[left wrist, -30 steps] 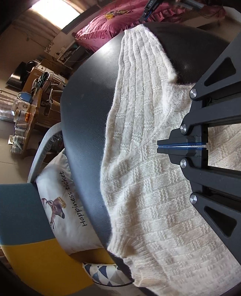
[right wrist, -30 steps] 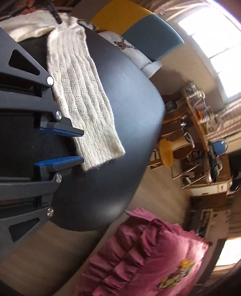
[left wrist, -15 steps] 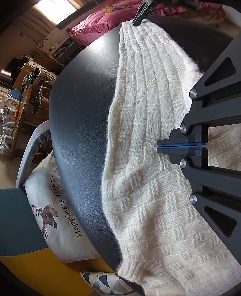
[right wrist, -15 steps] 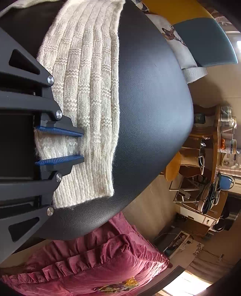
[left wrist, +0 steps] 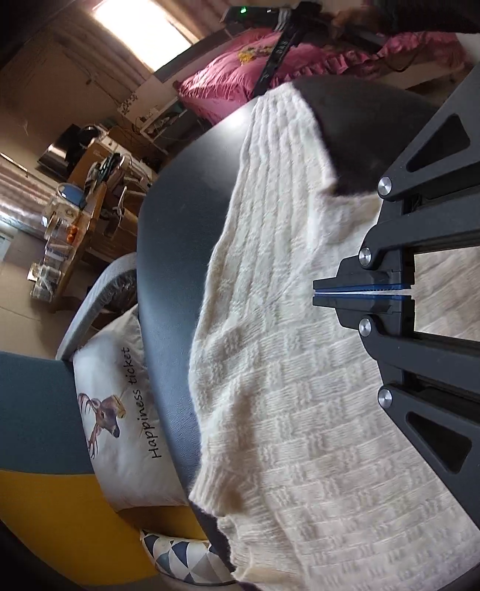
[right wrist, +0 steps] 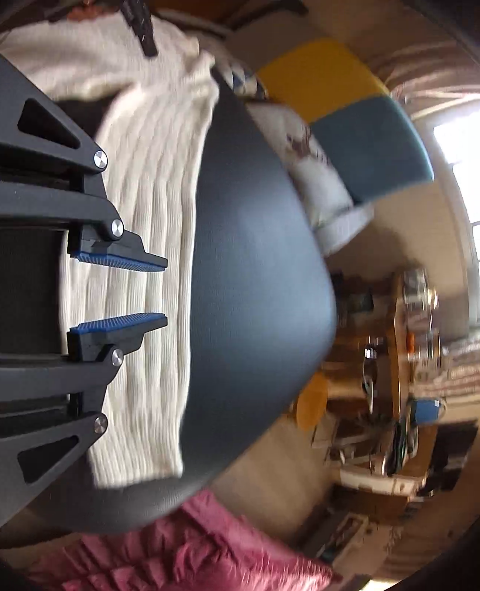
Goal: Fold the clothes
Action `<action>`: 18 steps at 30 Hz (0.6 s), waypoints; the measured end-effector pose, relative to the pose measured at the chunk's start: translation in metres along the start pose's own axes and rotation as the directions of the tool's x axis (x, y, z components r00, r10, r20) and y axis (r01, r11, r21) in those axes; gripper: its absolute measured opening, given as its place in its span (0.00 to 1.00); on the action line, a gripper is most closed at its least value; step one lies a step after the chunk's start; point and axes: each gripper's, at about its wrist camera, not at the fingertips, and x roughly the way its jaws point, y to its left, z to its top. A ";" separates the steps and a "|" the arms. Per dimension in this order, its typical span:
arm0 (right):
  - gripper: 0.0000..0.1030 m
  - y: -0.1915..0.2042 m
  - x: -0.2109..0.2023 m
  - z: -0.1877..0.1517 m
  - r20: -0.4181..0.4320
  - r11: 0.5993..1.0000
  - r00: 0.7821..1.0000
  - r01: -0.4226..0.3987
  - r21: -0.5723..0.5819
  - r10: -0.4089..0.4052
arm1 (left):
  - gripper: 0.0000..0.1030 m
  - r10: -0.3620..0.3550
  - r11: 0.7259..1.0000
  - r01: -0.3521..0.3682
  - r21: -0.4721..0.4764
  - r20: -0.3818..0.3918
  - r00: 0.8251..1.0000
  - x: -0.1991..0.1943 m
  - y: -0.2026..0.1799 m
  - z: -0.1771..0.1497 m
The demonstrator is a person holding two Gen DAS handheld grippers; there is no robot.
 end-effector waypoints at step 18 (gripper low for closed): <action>0.18 0.169 0.146 0.014 -0.293 0.956 0.955 -0.038 -0.292 -0.052 | 0.01 -0.230 0.973 0.227 -0.043 -0.099 0.968 0.021 -0.042 -0.101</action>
